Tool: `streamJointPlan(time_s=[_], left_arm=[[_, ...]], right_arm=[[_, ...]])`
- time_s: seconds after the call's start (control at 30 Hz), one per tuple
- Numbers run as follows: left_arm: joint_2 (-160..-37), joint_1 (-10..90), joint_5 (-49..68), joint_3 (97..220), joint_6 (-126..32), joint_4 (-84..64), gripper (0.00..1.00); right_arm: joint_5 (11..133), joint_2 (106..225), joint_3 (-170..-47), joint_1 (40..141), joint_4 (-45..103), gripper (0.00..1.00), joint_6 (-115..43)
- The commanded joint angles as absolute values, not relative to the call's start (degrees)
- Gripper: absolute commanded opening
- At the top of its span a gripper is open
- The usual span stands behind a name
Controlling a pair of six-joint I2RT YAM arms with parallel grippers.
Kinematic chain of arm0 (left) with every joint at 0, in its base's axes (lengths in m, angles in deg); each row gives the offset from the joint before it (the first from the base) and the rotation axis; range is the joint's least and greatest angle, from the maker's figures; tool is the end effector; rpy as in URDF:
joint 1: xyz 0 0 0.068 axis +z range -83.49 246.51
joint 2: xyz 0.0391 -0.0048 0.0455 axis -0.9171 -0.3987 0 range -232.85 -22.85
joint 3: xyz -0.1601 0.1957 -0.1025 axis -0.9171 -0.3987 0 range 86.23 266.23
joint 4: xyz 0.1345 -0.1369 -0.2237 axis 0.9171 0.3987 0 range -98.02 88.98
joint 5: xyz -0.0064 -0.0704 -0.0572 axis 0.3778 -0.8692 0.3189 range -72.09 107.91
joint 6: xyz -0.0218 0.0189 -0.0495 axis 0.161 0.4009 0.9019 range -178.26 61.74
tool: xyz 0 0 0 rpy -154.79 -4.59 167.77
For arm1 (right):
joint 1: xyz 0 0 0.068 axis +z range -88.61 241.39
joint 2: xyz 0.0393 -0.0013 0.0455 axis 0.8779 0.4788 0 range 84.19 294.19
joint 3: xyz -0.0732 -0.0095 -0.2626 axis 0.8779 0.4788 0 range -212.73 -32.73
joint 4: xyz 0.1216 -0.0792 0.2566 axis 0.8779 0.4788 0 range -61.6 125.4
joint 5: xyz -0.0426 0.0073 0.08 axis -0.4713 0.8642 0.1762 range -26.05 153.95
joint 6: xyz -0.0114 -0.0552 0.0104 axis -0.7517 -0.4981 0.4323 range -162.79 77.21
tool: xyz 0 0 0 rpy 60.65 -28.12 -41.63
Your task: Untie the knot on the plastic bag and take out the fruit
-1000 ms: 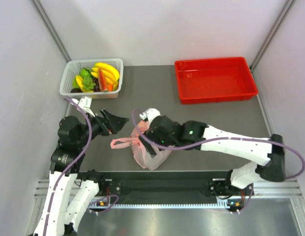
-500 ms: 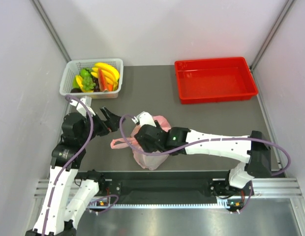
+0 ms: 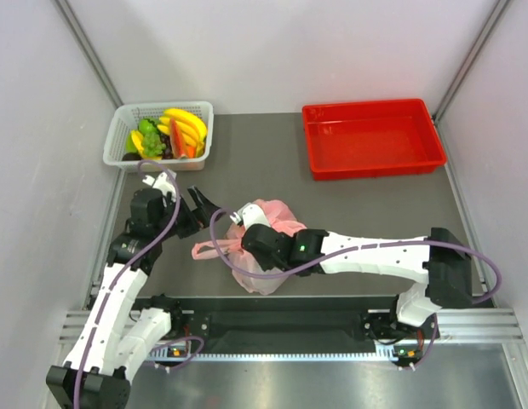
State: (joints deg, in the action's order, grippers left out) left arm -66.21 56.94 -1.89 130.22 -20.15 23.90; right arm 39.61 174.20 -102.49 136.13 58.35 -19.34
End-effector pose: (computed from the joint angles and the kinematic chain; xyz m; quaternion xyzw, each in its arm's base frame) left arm 0.1984 -0.0474 0.2996 -0.1300 0.8529 -0.3322 0.3812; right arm 0.1148 0.3571 0.2514 -0.3332 0.8596 0.1216 0.3677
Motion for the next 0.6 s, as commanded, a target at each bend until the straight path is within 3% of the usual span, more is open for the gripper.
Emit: streamJointPlan(time_s=[0.0, 0.07, 0.33, 0.57], left_arm=[[-68.2, 56.0, -4.5, 129.6, -18.7, 16.6, 0.94], [-70.1, 54.3, -4.2, 129.4, -18.7, 15.5, 0.94], [-79.5, 42.6, 0.4, 129.4, -18.4, 10.6, 0.94], [-86.1, 38.7, 2.7, 128.7, -16.7, 4.8, 0.94]], right_arm=[[40.1, 172.7, -100.6, 136.3, 59.9, 0.09, -21.1], [40.0, 172.1, -99.6, 135.8, 60.3, 0.00, -21.5], [35.6, 166.6, -93.6, 135.0, 63.3, 0.00, -28.3], [32.7, 162.9, -91.9, 134.9, 64.5, 0.00, -32.8]])
